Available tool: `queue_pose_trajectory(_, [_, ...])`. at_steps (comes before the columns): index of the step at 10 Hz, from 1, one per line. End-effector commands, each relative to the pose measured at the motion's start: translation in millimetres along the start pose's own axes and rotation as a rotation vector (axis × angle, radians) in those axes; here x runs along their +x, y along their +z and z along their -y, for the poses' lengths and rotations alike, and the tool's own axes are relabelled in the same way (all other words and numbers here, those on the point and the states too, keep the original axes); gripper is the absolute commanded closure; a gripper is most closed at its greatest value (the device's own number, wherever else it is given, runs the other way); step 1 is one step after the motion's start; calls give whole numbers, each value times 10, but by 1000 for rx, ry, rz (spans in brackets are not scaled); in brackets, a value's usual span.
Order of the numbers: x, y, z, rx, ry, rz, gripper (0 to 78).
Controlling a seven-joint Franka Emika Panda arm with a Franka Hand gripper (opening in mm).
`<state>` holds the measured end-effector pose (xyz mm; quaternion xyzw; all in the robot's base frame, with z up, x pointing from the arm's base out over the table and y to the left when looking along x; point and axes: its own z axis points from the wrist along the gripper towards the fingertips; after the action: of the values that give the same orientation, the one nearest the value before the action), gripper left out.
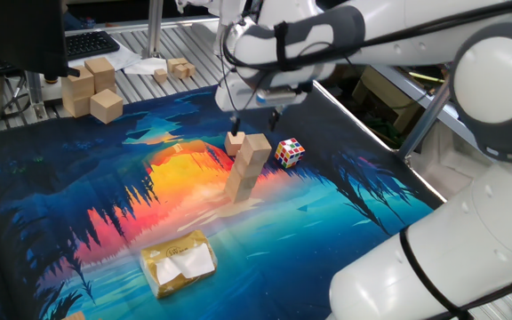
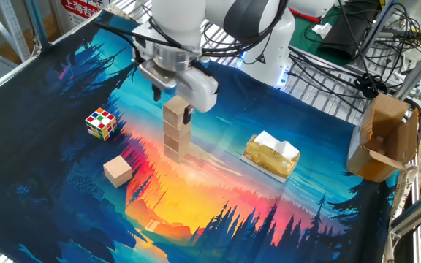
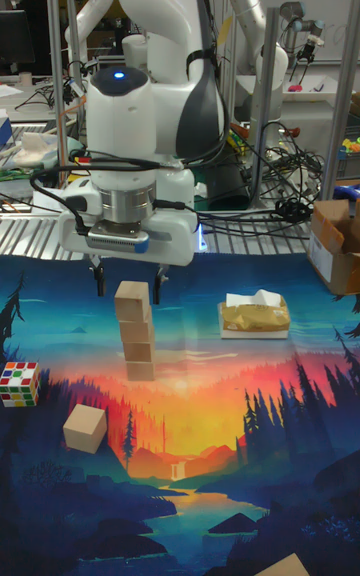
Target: Stack the blocks in a vertical line of five
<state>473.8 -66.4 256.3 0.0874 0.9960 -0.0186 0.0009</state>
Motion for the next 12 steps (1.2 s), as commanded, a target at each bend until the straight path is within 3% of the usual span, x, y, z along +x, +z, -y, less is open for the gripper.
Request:
queue_pose_trajectory(1, [-223,-129,15,4,78,2,1])
queue_pose_trajectory(7, [-546,-62,121,3,72,10,1])
queue_pose_trajectory(12, [-719,-2,105,2,70,8,1])
